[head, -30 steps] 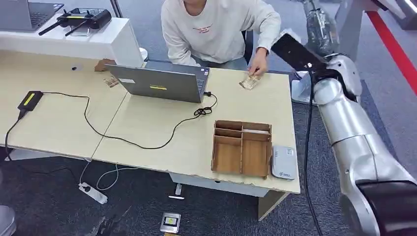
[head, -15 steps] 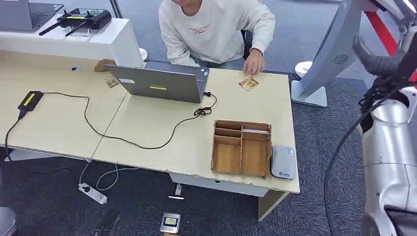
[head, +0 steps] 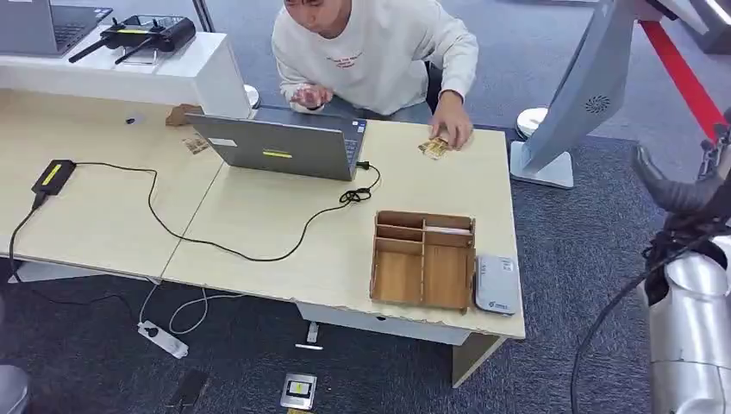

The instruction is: Pass the card to the sensor for recognition and then transmit it.

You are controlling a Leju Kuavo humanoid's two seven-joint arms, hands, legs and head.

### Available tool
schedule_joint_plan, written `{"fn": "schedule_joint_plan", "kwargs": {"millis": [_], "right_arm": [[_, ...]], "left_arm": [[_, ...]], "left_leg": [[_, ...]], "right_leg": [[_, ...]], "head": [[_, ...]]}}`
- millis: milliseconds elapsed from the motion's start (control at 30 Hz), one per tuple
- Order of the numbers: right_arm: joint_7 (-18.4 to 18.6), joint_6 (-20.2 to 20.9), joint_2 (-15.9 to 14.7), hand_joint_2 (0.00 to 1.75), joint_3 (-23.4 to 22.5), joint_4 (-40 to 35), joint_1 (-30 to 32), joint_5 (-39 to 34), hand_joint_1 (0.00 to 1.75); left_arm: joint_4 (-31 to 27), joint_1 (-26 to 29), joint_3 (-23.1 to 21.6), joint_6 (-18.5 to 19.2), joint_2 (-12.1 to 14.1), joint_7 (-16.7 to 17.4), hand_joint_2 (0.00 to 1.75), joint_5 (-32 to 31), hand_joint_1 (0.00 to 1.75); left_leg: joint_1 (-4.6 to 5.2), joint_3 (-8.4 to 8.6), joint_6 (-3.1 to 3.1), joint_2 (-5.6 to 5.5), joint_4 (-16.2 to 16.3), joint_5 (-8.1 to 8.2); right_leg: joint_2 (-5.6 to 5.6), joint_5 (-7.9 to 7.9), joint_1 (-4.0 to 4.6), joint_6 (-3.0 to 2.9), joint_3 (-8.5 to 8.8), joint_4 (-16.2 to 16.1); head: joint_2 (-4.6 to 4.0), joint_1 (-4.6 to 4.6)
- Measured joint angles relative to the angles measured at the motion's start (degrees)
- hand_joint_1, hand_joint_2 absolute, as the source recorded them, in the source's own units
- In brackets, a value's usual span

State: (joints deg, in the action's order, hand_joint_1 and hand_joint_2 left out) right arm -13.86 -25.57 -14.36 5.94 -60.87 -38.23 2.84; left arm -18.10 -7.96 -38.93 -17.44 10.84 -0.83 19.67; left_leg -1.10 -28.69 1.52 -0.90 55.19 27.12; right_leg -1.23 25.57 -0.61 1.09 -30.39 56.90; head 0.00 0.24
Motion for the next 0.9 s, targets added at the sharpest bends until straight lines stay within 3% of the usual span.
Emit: {"fn": "schedule_joint_plan", "kwargs": {"millis": [233, 333, 400, 467, 600, 833, 900], "right_arm": [[0.5, -0.1, -0.7, 1.75, -0.7, -1.2, 1.6, 0.3, 0.0], [1.3, -0.3, -1.4, 1.75, -1.4, -1.1, 3.8, 0.1, 0.0], [-0.8, 0.2, -1.7, 1.75, -1.8, -0.6, 6.3, -0.6, 0.0], [-4.0, 1.0, -1.6, 1.75, -2.1, 0.4, 7.9, -2.4, 0.0], [-4.4, 1.2, 0.0, 1.75, -1.9, 3.2, 7.2, -2.7, 0.0], [-4.8, -0.9, 2.8, 1.75, -0.4, 13.3, 6.1, -3.6, 0.0], [-3.5, -1.8, 3.0, 1.75, -0.2, 17.3, 6.0, -4.7, 0.0]], "left_arm": [[0.3, -0.1, 0.1, -0.1, -0.5, 0.3, 1.75, 0.5, 0.0], [0.5, -0.3, 0.3, -1.9, -1.1, 2.9, 1.75, 2.0, 0.0], [0.7, -0.2, 0.5, -3.4, -2.0, 4.3, 1.75, 2.6, 0.0], [0.7, -0.2, 0.6, -2.6, -2.4, 3.6, 1.75, 3.2, 0.0], [0.7, -0.6, 1.6, 0.0, -1.4, 4.4, 1.75, 6.3, 0.0], [0.6, -0.5, 2.3, -5.7, -2.9, 5.1, 1.75, 10.4, 0.0], [0.6, -0.5, 2.5, -6.4, -3.4, 4.9, 1.75, 11.2, 0.0]], "left_leg": [[0.0, 0.01, 0.0, 0.01, 0.0, 0.0], [0.0, 0.02, -0.01, -0.01, 0.0, 0.01], [0.01, -0.04, -0.02, -0.06, 0.0, 0.02], [0.02, -0.13, -0.02, -0.01, 0.0, 0.03], [-0.01, -0.05, -0.02, 0.02, 0.0, 0.01], [-0.01, -0.09, 0.0, -0.07, -0.1, -0.04], [0.01, -0.09, -0.02, -0.08, 0.0, -0.03]], "right_leg": [[0.0, 0.0, 0.0, 0.0, -0.01, 0.0], [0.03, 0.01, 0.0, 0.01, 0.03, 0.0], [0.03, 0.01, -0.01, 0.02, 0.01, 0.0], [0.02, 0.01, -0.01, 0.01, -0.03, 0.0], [0.0, 0.0, 0.01, 0.0, -0.04, 0.0], [0.04, 0.0, 0.02, 0.01, -0.03, 0.0], [0.04, 0.01, 0.0, 0.01, -0.05, 0.0]], "head": [[0.0, -0.02], [0.0, 0.0], [0.0, -0.02], [0.0, 0.0], [0.0, -0.02], [0.0, -0.02], [0.0, 0.0]]}}
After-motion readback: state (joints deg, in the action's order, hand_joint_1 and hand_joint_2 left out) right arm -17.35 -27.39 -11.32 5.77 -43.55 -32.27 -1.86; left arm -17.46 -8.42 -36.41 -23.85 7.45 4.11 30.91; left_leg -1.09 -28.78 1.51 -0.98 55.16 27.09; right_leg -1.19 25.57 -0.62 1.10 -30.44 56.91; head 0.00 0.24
